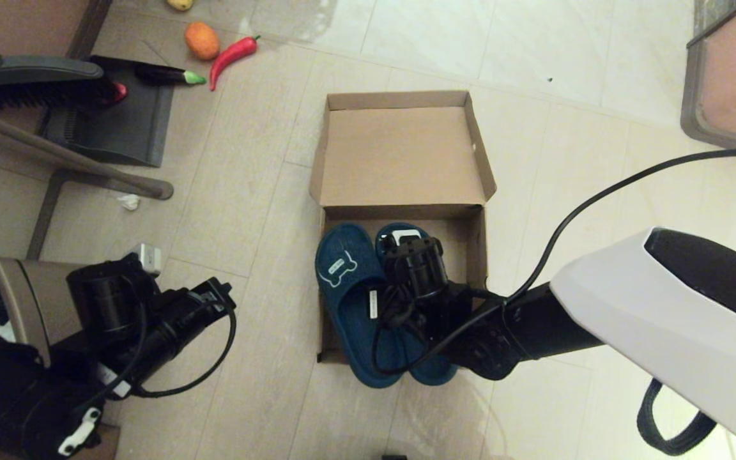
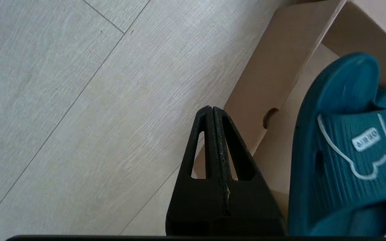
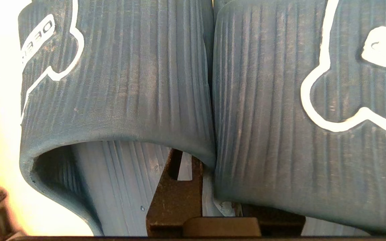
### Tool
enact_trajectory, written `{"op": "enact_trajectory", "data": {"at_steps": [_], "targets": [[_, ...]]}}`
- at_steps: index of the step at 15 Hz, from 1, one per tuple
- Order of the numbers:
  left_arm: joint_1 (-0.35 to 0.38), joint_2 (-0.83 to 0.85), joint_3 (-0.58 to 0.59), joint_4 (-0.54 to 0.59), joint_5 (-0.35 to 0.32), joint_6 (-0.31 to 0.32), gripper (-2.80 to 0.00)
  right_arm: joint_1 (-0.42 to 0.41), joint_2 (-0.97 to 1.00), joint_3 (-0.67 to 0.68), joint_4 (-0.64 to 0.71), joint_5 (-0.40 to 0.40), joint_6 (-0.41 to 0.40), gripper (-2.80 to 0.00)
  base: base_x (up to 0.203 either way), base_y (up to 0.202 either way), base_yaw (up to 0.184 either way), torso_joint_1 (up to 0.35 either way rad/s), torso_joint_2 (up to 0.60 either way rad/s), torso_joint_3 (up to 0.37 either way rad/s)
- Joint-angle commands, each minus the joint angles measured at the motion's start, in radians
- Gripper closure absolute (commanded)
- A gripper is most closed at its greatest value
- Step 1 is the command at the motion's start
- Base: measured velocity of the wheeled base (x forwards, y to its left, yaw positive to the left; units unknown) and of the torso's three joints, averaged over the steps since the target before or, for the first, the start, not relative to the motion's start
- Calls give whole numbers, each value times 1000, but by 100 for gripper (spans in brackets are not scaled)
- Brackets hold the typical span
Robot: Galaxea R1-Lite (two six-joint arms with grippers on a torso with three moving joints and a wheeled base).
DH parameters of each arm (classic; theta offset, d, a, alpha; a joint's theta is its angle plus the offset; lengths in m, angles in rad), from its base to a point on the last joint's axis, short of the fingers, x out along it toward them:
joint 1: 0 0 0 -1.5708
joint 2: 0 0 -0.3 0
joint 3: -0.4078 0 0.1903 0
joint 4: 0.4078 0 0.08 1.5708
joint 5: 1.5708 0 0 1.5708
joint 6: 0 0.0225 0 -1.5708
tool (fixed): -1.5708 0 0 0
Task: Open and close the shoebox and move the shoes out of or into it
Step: Put the shoes into the shoe box
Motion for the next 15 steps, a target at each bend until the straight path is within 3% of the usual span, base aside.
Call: {"op": "enact_trajectory", "data": {"at_steps": [1, 9, 15], "targets": [[-1, -5, 9, -6, 1, -2, 0, -18, 11, -13, -5, -4, 1, 0, 0, 0, 0, 0, 0, 0], [-1, -8, 23, -6, -1, -2, 0, -64, 50, -95, -10, -39, -42, 0, 0, 0, 0, 0, 0, 0], [-3, -5, 28, -6, -1, -2, 0, -102, 125, -114, -166, -36, -113, 0, 0, 0, 0, 0, 0, 0]]}}
